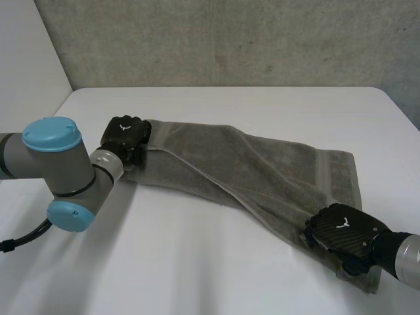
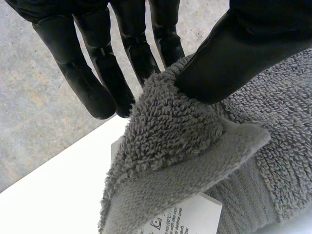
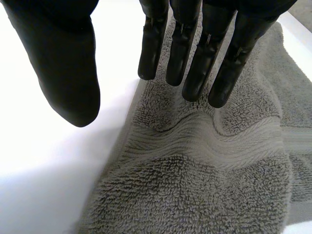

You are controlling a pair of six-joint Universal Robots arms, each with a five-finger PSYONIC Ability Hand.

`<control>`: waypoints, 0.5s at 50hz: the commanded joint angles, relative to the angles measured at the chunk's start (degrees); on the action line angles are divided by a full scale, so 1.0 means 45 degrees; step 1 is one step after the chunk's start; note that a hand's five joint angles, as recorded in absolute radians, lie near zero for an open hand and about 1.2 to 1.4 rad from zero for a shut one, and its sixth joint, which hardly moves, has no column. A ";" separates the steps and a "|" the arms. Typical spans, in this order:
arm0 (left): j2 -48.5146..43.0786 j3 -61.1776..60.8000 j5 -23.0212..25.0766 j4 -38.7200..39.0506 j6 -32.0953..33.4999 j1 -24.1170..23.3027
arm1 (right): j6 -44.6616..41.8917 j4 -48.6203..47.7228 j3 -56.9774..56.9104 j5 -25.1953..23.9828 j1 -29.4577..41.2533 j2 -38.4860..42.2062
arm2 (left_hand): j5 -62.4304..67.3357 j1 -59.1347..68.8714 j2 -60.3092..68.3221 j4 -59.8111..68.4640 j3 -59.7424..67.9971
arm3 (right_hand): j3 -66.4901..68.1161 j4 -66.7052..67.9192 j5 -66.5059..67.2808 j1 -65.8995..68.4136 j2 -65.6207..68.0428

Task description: Fold the towel.

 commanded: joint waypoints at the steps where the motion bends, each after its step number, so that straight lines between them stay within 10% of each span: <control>1: 0.0017 -0.0039 -0.0019 -0.0016 -0.0001 0.0000 | -0.0588 -0.0617 0.0322 -0.0159 -0.0071 0.0509 | -0.3557 -0.0853 -0.1408 -0.1591 -0.1949 | -0.0935 -0.0820 -0.0511 -0.0801 -0.1237; 25: 0.0036 -0.0097 -0.0038 -0.0036 -0.0021 -0.0020 | -0.1077 -0.2746 0.0615 -0.0140 -0.0071 0.1448 | -0.3557 -0.0853 -0.1408 -0.1591 -0.1949 | -0.1161 -0.1046 -0.0737 -0.1028 -0.1463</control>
